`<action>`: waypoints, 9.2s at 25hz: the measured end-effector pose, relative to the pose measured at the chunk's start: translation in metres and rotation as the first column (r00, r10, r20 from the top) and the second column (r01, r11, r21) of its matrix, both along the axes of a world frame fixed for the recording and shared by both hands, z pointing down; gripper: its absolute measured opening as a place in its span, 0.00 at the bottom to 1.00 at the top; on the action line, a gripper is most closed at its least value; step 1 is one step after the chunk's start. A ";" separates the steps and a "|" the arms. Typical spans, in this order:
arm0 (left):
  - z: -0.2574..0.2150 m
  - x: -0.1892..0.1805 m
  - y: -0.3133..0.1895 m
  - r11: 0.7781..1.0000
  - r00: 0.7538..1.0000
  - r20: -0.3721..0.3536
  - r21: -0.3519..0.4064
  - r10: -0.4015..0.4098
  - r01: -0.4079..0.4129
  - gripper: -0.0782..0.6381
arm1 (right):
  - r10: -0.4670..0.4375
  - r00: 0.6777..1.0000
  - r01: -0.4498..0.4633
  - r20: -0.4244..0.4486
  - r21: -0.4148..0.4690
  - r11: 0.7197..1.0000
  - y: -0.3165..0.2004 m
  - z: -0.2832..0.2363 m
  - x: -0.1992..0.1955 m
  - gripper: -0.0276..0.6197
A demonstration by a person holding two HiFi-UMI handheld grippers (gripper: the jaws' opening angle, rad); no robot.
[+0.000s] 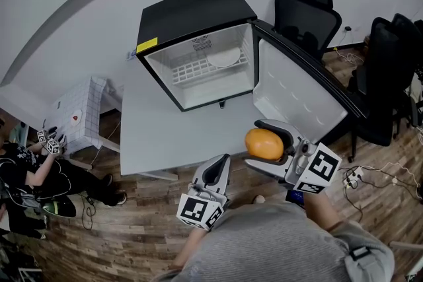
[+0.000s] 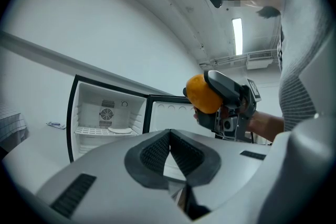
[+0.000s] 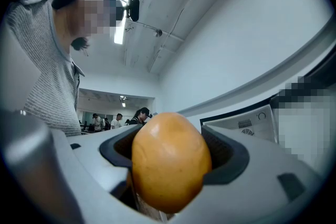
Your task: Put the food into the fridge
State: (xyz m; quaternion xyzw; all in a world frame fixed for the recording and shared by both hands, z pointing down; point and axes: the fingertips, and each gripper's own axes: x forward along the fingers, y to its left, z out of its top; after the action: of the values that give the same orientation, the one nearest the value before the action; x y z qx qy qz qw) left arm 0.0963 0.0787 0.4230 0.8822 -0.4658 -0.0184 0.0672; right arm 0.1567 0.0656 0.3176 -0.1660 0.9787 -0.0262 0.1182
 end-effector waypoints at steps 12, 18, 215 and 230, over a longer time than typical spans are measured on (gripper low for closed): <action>0.003 0.019 0.012 1.000 0.999 0.020 -0.005 -0.029 0.029 0.12 | -0.022 1.000 0.022 -0.009 -0.008 1.000 0.005 0.008 0.016 0.57; 0.008 0.010 0.007 0.999 0.999 0.023 -0.013 -0.030 0.030 0.12 | -0.019 1.000 0.019 -0.007 -0.021 1.000 -0.006 0.010 0.007 0.57; 0.055 -0.115 -0.224 0.978 0.979 -0.030 -0.037 0.203 -0.204 0.12 | 0.510 0.605 -0.553 -0.611 0.138 0.821 -0.420 0.157 -0.113 0.57; 0.055 -0.116 -0.224 0.976 0.977 -0.033 -0.047 0.210 -0.211 0.12 | 0.561 0.604 -0.560 -0.566 0.200 0.804 -0.410 0.137 -0.108 0.56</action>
State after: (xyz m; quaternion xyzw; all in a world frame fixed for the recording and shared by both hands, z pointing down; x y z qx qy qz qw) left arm -0.0201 -0.1453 0.4777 0.9242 -0.3692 -0.0115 0.0974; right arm 0.0483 -0.3447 0.4548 -0.4630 0.8620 0.0672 -0.1954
